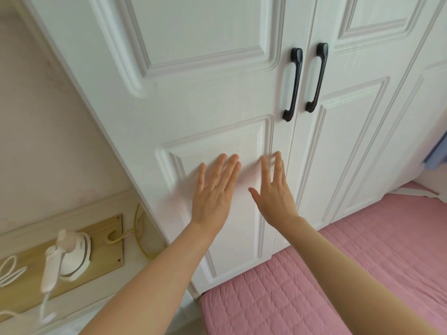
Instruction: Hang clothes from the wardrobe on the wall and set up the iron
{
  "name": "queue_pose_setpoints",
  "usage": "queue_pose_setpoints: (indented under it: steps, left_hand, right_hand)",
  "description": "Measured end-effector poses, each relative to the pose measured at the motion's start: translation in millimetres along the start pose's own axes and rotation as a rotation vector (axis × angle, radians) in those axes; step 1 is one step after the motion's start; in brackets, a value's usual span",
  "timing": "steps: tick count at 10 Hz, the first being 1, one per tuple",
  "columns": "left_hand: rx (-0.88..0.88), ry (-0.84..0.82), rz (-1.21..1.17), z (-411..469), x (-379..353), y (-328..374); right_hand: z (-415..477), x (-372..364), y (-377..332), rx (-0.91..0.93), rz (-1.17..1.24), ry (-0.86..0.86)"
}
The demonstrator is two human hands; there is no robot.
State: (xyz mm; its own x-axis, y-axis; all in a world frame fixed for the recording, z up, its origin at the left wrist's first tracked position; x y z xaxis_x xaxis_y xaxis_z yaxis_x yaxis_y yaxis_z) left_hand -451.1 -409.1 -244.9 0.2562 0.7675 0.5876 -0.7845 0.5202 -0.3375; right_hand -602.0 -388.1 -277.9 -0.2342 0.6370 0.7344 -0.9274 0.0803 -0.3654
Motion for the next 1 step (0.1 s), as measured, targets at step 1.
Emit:
queue_pose_setpoints:
  steps: [1]
  left_hand:
    - [0.059, -0.094, 0.013, -31.9, 8.6, -8.8]
  right_hand:
    - [-24.2, -1.3, -11.7, 0.046, -0.056, -0.092]
Point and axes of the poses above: each hand's wrist, its own z-axis towards the middle knuckle, its own x-axis out of the back of the hand, y = z × x, the point moved 4 cm from there along z, towards the middle knuckle, and after that the axes turned 11 degrees about y, right-handed, at the moved point
